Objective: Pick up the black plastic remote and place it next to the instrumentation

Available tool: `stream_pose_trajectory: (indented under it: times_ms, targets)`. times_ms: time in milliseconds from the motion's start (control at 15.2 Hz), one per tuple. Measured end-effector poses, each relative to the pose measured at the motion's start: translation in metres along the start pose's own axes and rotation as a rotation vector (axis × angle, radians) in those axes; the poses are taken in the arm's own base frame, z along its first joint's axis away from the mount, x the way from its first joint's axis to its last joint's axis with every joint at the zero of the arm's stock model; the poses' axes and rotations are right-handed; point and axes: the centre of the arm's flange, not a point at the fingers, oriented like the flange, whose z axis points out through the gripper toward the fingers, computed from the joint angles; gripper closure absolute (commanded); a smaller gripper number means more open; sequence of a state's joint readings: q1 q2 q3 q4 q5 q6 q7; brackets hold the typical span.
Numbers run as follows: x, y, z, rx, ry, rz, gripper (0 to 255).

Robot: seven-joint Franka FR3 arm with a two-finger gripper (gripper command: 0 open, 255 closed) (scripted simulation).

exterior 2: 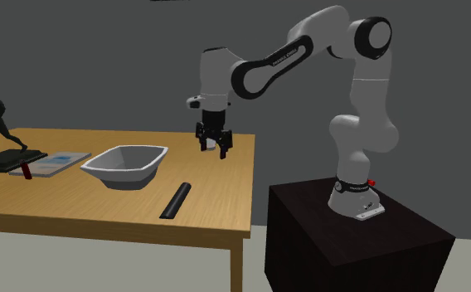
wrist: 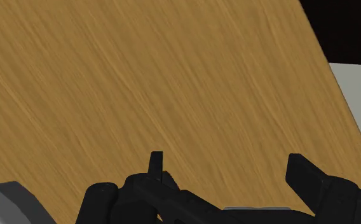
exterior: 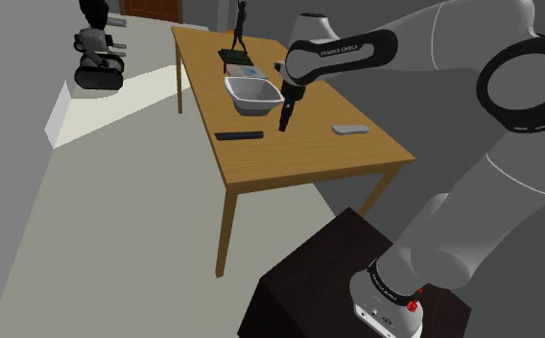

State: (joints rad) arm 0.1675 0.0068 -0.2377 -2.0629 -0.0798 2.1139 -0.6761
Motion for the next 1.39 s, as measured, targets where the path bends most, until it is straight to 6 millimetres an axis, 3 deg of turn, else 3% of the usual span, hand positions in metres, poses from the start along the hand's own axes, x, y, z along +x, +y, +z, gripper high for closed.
stream_pose_trajectory:
  times_ms: [264, 858, 1386]
  targets:
    - [0.048, 0.008, 0.022, 0.001, 0.018, -0.146, 0]
    - [0.148, 0.000, 0.065, 0.001, 0.057, -0.470, 0]
    - [0.162, -0.001, 0.102, 0.001, 0.062, -0.502, 0]
